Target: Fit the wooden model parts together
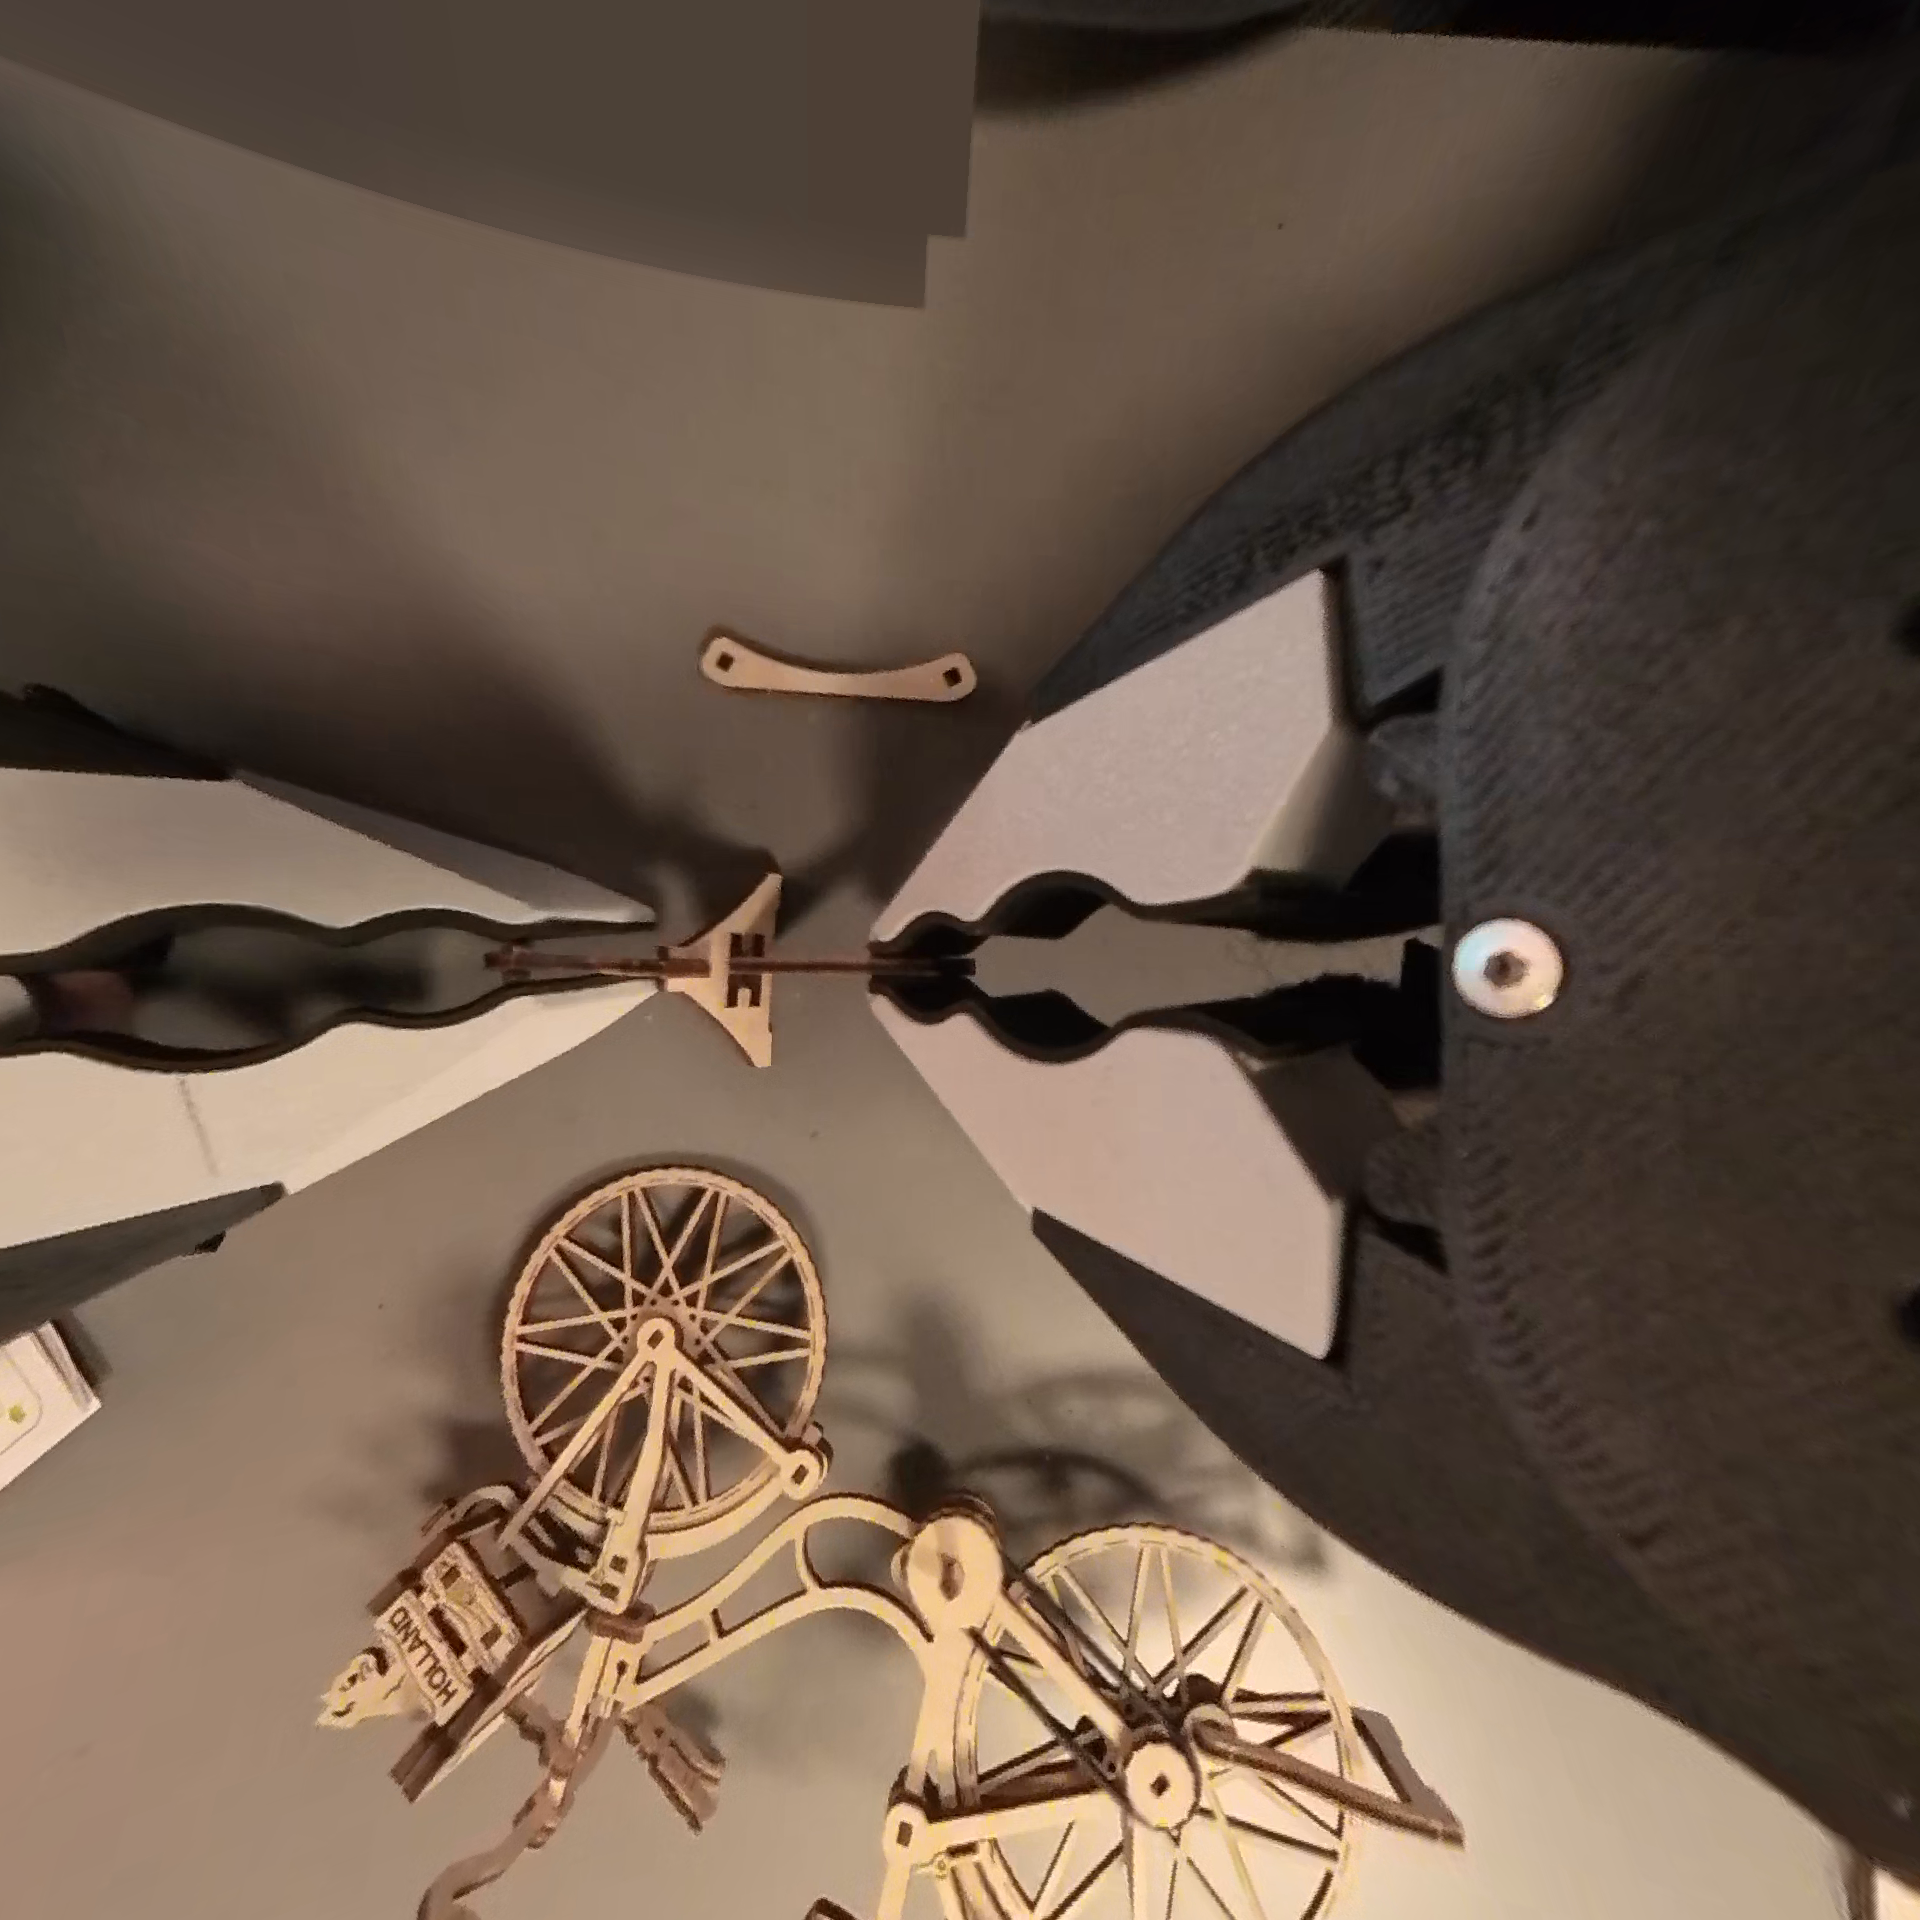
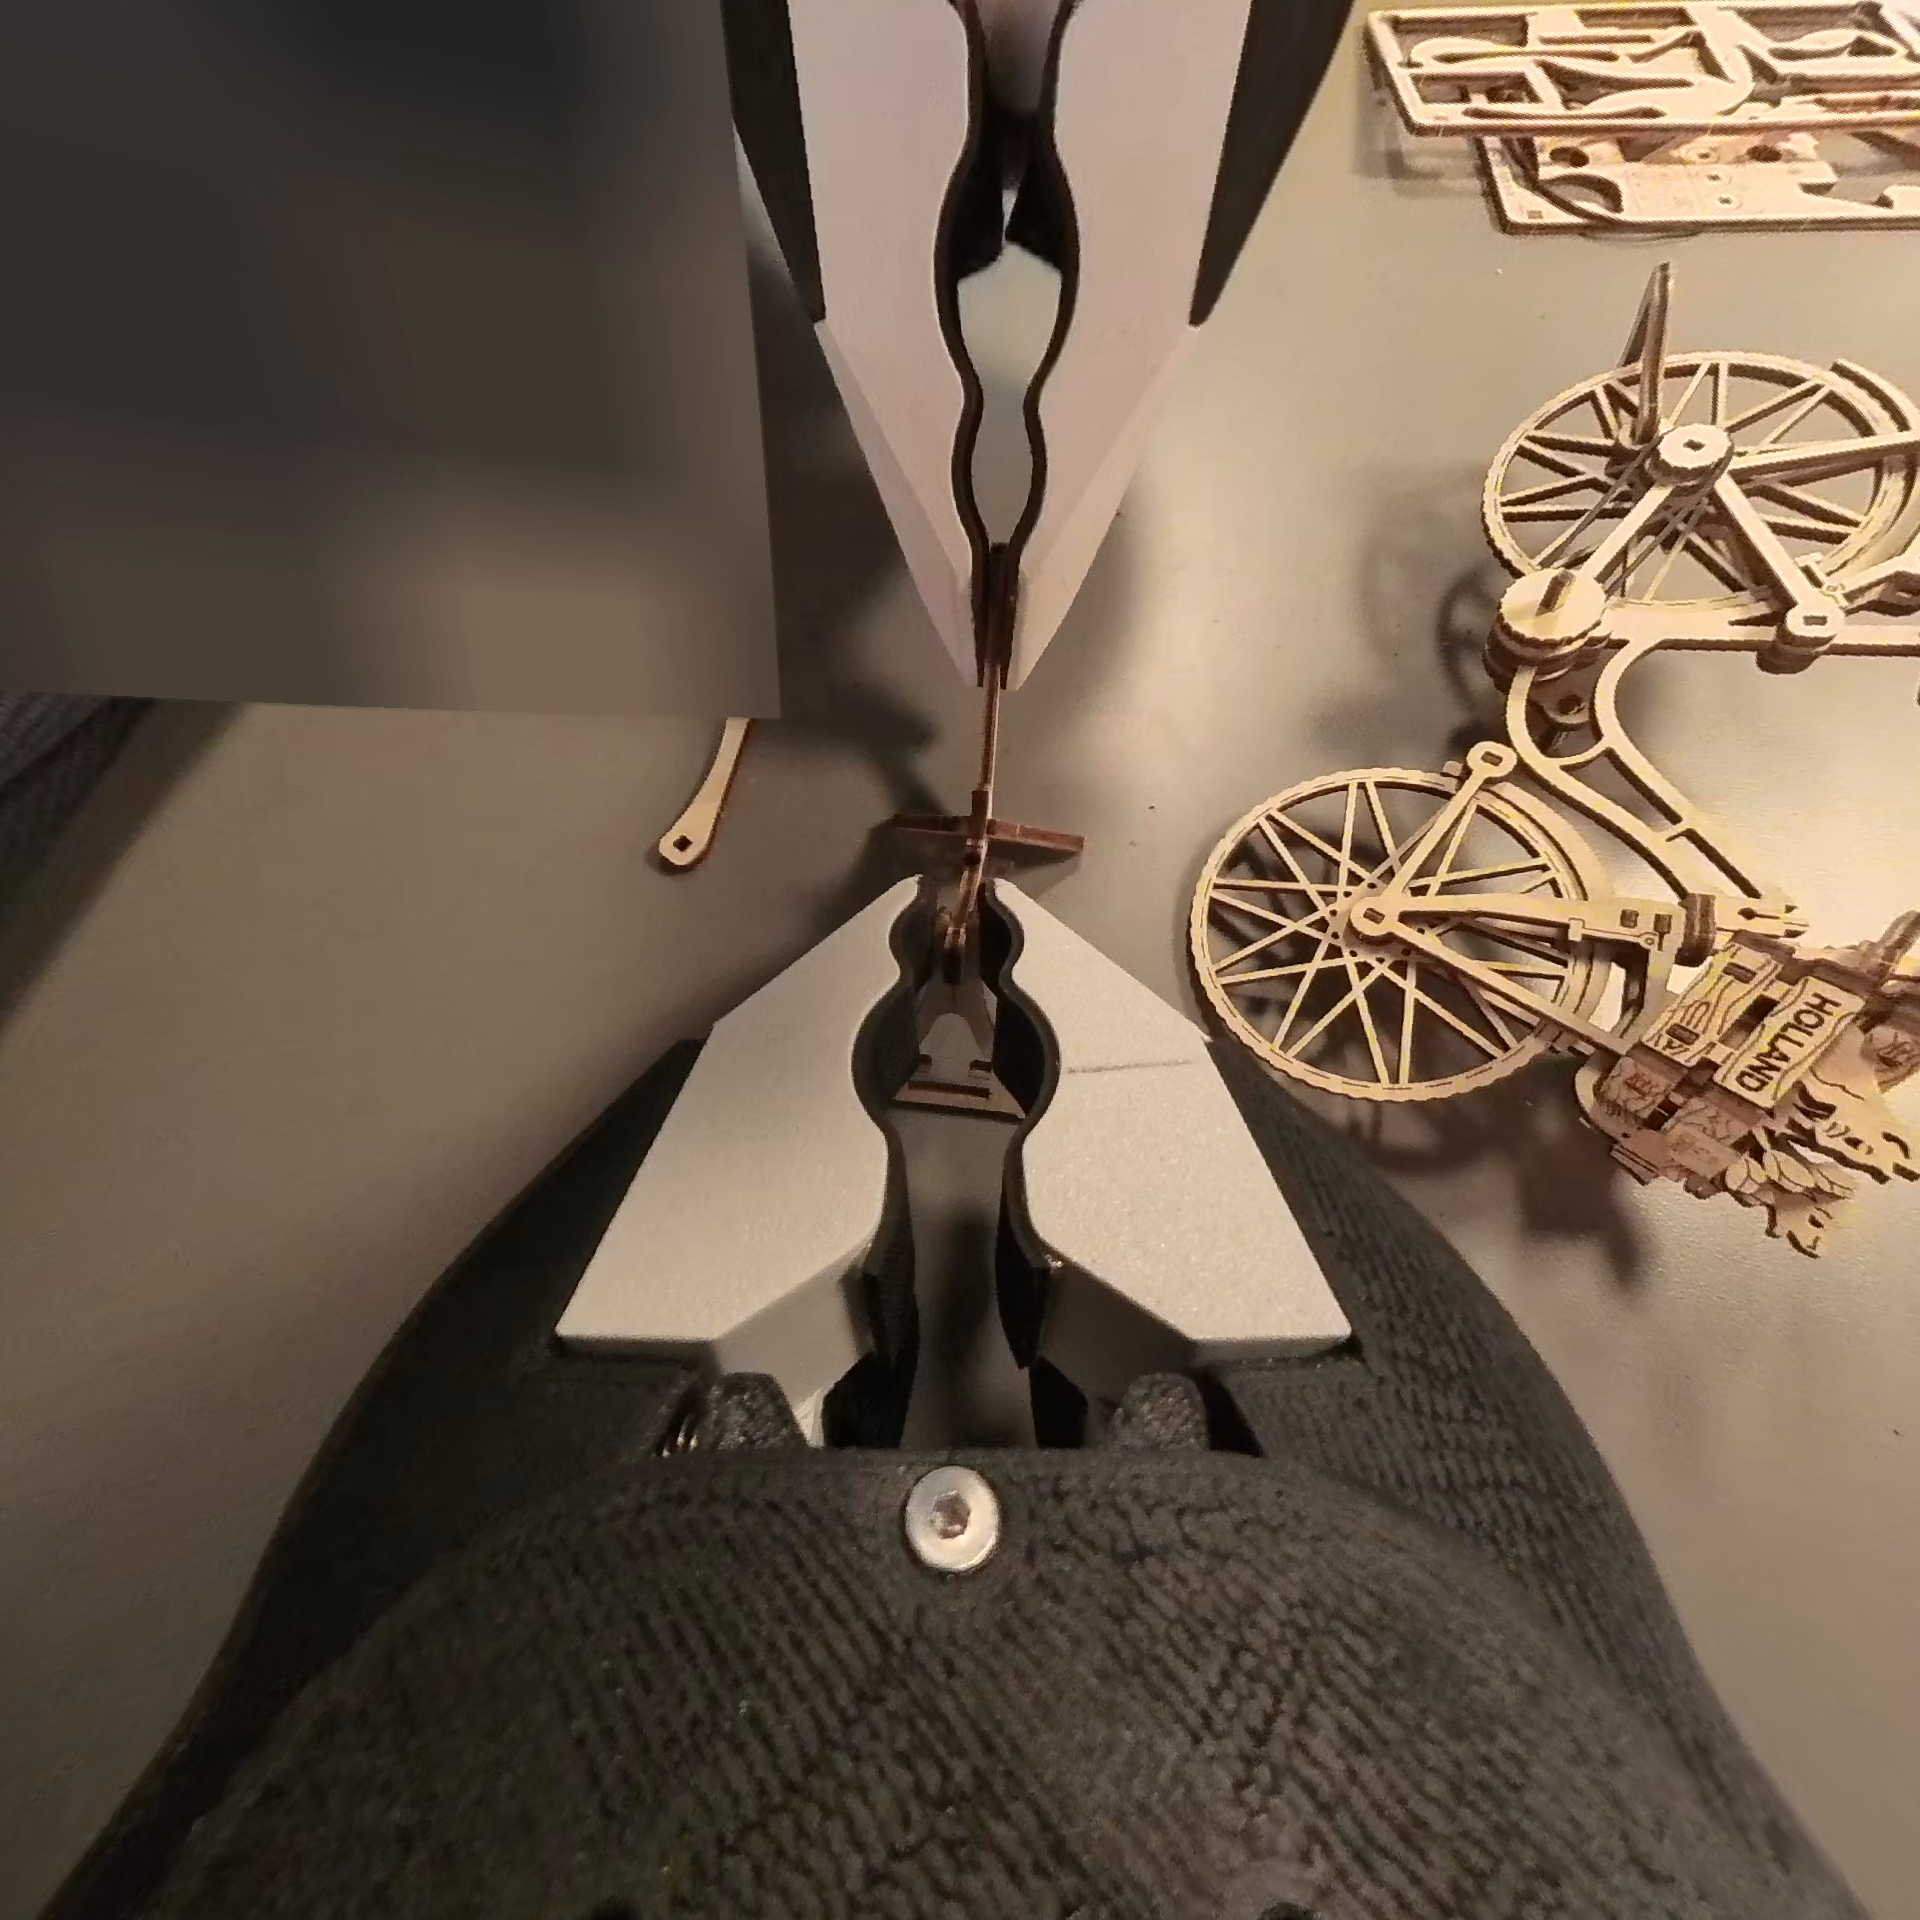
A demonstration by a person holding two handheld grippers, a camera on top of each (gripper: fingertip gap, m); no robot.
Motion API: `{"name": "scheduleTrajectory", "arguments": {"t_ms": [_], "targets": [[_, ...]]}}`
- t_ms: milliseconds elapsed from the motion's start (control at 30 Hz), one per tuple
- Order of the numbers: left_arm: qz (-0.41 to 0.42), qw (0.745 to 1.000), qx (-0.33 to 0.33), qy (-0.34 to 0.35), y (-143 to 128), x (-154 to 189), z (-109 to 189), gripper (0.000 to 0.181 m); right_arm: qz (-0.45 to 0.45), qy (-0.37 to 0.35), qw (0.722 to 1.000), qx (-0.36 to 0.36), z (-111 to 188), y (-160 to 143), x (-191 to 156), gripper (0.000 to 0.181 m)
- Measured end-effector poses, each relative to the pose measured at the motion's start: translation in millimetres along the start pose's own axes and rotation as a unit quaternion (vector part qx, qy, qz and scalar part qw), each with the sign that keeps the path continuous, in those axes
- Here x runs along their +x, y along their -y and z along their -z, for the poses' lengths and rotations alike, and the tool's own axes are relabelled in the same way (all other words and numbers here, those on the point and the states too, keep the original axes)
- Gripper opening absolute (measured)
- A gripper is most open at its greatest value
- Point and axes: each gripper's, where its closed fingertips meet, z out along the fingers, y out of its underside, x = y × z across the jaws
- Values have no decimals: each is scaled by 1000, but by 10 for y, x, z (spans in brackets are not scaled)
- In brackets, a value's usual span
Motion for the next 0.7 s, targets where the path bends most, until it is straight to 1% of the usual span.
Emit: {"name": "scheduleTrajectory", "arguments": {"t_ms": [167, 267, 400, 633, 667, 700], "targets": [[-21, 999, -38, 4, 33, -2, 19, 2, -1, -1, 1000, 0, -3, 1, 3, 5], [-28, 997, -68, -12, 62, -9, 17, 2, 0, -2, 1000, 0, -6, 1, 4, 5], [-42, 995, -79, -36, 89, -7, -108, 2, 5, -3, 1000, -1, -13, 2, -9, 6], [-15, 999, -39, -34, 124, 12, -233, 2, 5, -4, 1000, -2, -13, 0, -7, 6], [-10, 999, -32, -31, 125, 12, -227, 5, 3, -4, 1000, -2, -11, -1, -6, 6], [0, 999, -26, -26, 123, 3, -216, 18, 3, -4, 1000, -2, -13, -2, -4, 6]]}}
